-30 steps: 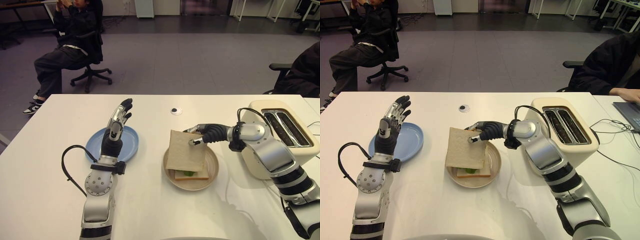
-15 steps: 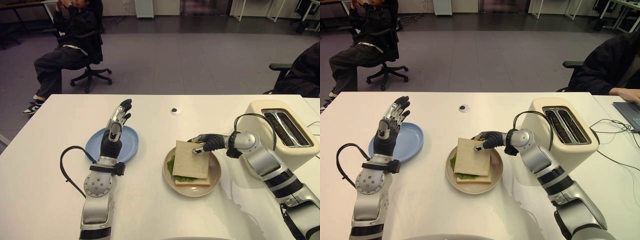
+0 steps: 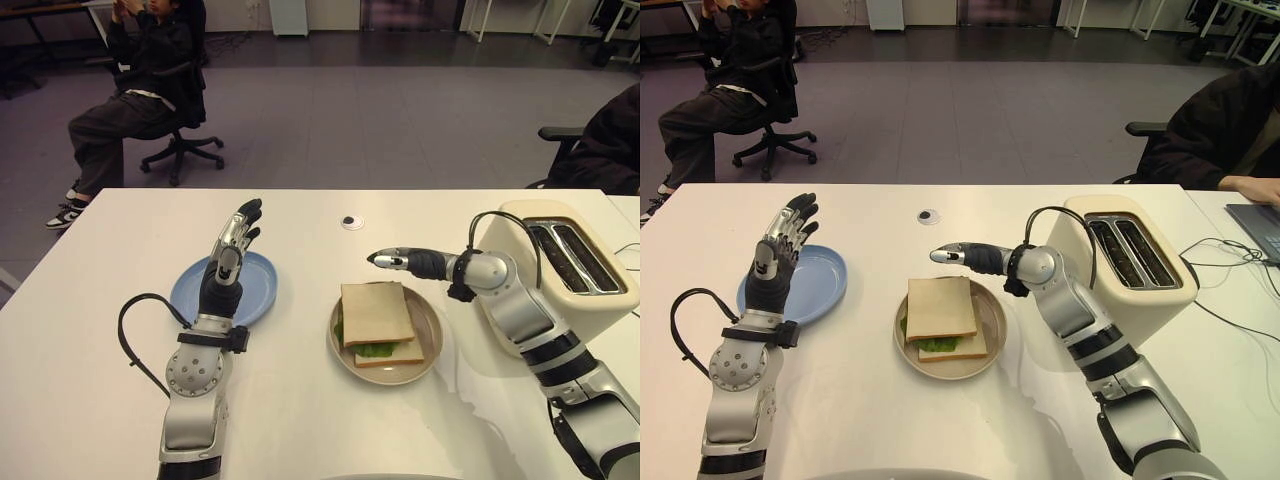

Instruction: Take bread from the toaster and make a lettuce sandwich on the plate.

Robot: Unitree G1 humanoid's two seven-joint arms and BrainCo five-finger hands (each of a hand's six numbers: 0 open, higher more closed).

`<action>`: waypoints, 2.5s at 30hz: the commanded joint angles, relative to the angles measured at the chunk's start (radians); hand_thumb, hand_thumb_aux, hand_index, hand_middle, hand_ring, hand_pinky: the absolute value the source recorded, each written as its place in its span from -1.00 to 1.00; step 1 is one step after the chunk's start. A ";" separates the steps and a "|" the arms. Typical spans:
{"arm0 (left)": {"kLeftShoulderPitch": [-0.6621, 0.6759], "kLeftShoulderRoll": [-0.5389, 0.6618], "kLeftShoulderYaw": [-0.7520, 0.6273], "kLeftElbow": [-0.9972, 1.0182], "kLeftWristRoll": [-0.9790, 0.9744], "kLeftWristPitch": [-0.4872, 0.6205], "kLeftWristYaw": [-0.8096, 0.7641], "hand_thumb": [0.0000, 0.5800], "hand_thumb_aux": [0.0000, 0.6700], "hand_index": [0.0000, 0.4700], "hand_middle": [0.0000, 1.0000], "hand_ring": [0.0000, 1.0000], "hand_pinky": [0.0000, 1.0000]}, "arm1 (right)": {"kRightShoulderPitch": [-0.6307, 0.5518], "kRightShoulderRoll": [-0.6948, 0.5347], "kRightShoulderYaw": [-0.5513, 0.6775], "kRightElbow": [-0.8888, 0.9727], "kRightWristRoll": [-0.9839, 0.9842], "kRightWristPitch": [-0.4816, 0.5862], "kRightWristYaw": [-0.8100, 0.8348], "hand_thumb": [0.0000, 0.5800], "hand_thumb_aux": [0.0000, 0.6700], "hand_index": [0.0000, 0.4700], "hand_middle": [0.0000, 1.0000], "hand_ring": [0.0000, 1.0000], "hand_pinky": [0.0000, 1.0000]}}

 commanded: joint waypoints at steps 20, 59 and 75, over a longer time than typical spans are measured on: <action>0.112 0.409 -0.451 -0.151 -0.008 0.090 -0.658 1.00 1.00 1.00 1.00 1.00 1.00 | 0.730 -0.268 -0.140 -0.307 0.240 -0.338 0.422 1.00 1.00 1.00 1.00 1.00 1.00; -0.200 0.078 -0.308 0.404 0.255 -0.062 0.082 -1.00 -1.00 -1.00 -0.92 -0.92 -0.92 | 0.411 0.337 -0.248 0.087 0.302 -0.744 -0.613 -1.00 -1.00 -1.00 -1.00 -1.00 -1.00; 0.016 -0.014 -0.065 0.089 -0.114 -0.020 0.030 -1.00 -1.00 -1.00 -1.00 -1.00 -1.00 | 0.645 0.287 -0.379 -0.274 0.592 -0.293 -0.444 -1.00 -1.00 -1.00 -1.00 -1.00 -1.00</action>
